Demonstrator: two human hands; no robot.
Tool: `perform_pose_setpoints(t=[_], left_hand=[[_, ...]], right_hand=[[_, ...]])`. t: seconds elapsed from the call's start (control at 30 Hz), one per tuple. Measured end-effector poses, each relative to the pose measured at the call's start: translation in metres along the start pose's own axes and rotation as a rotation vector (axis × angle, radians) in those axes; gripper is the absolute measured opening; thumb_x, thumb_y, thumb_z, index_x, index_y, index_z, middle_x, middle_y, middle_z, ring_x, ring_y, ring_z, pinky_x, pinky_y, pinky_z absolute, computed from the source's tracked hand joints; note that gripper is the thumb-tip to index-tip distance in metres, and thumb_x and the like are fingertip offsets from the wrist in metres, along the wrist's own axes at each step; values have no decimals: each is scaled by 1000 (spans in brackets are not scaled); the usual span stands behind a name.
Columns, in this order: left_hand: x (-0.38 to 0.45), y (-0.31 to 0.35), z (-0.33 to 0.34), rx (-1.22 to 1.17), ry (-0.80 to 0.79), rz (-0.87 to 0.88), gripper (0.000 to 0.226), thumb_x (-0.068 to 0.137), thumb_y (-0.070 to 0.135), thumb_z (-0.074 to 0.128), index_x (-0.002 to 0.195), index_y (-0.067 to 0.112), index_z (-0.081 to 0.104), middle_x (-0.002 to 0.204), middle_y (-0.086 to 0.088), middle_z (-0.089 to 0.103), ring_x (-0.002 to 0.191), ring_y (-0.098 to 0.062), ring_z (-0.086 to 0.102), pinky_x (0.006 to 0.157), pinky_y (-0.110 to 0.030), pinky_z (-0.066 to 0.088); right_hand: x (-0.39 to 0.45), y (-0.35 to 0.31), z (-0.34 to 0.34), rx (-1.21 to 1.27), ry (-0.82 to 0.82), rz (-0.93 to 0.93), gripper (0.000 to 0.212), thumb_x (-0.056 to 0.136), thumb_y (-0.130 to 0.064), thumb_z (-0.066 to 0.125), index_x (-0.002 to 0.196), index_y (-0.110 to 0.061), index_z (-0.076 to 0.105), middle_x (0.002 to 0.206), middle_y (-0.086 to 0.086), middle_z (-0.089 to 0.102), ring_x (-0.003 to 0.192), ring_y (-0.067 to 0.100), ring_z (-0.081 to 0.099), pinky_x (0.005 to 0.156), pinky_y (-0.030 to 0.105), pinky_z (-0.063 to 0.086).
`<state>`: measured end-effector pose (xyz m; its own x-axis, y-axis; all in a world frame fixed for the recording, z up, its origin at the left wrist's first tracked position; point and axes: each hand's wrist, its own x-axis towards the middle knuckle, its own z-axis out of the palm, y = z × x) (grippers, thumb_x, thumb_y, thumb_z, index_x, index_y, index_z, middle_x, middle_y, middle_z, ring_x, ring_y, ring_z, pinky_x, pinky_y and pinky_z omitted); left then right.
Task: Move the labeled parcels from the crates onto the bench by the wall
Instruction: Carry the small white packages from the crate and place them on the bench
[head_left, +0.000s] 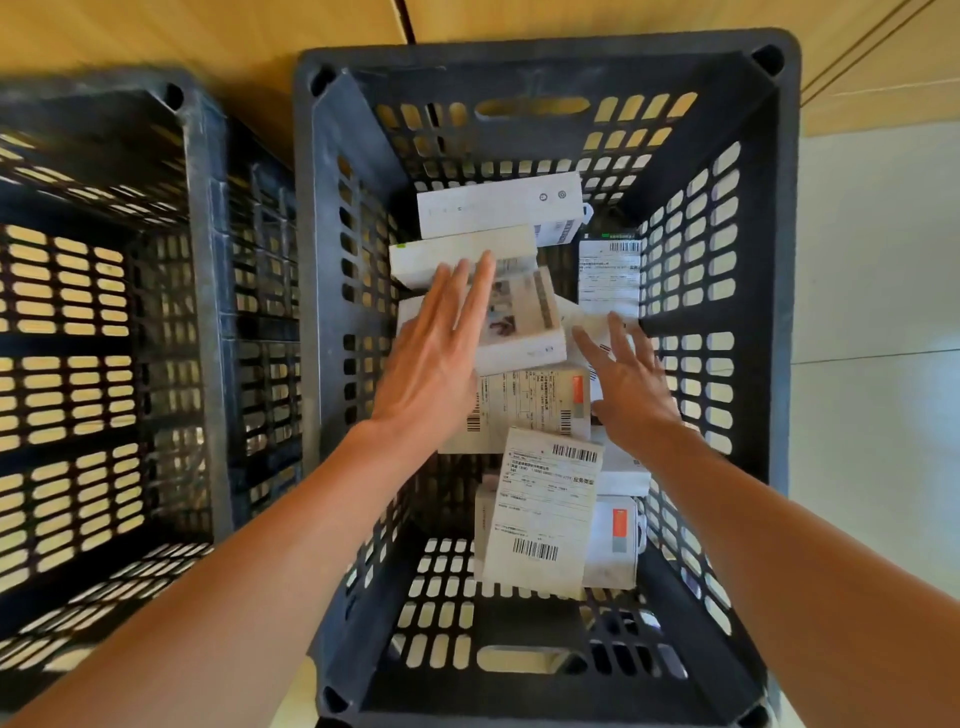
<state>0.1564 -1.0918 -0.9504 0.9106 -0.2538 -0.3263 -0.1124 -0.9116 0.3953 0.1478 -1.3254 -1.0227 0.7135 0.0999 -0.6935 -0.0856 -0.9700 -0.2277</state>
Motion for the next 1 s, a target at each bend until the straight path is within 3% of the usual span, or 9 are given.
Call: perform_pose_setpoints(t=[0.07, 0.13, 0.23, 0.47, 0.57, 0.7, 0.83, 1.0], left_hand=[[0, -5, 5, 28, -76, -59, 111, 87, 10, 74, 161, 24, -8, 168, -9, 10, 156, -28, 9, 121, -52, 26], [0, -10, 8, 66, -153, -108, 98, 92, 23, 71, 161, 24, 1, 169, -8, 7, 156, -28, 4, 122, -53, 20], [4, -16, 13, 148, -189, -84, 86, 94, 32, 66, 161, 23, 12, 169, -9, 7, 156, -28, 2, 120, -50, 18], [30, -22, 7, 241, -269, -82, 90, 90, 50, 61, 160, 28, 9, 168, -8, 3, 154, -26, 6, 115, -51, 25], [37, -25, 8, 203, -263, -91, 87, 85, 50, 66, 155, 29, 20, 168, -8, 8, 154, -26, 7, 114, -54, 24], [44, -23, 7, 90, -266, -123, 86, 76, 42, 78, 145, 22, 31, 163, -7, 20, 153, -24, 13, 114, -57, 23], [46, -29, 5, 36, -259, -134, 85, 71, 44, 81, 138, 23, 33, 142, 1, 40, 136, -20, 37, 112, -56, 29], [44, -30, 7, 43, -296, -163, 101, 69, 49, 82, 150, 29, 25, 133, -2, 38, 131, -23, 36, 119, -52, 21]], right_hand=[[1, -1, 0, 4, 0, -11, 104, 92, -3, 66, 158, -44, -4, 165, -3, -27, 151, 27, -24, 121, 49, 3], [2, -1, 2, 10, 31, -20, 102, 92, 0, 64, 158, -43, -1, 165, -3, -24, 152, 26, -23, 121, 48, -1], [3, 0, 7, 37, 48, 6, 97, 93, 1, 62, 158, -44, 5, 167, -5, -19, 153, 25, -19, 122, 48, 4], [4, -12, 0, 224, 174, 58, 79, 98, 0, 55, 158, -36, 19, 169, -3, 0, 155, 20, -6, 126, 44, 11], [14, -21, -14, 233, 272, 6, 69, 103, -4, 47, 159, -33, 19, 169, -4, 4, 155, 17, -2, 126, 45, 16], [32, -37, -43, 141, 353, -77, 78, 100, 1, 52, 160, -30, 14, 169, 1, 1, 155, 24, -2, 124, 41, 11], [51, -54, -64, 128, 467, -209, 78, 96, -2, 59, 159, -26, 21, 168, 9, 10, 153, 32, 10, 121, 54, 24], [77, -66, -80, 0, 438, -219, 83, 90, -2, 65, 158, -27, 24, 168, 11, 7, 153, 35, 6, 118, 58, 23]])
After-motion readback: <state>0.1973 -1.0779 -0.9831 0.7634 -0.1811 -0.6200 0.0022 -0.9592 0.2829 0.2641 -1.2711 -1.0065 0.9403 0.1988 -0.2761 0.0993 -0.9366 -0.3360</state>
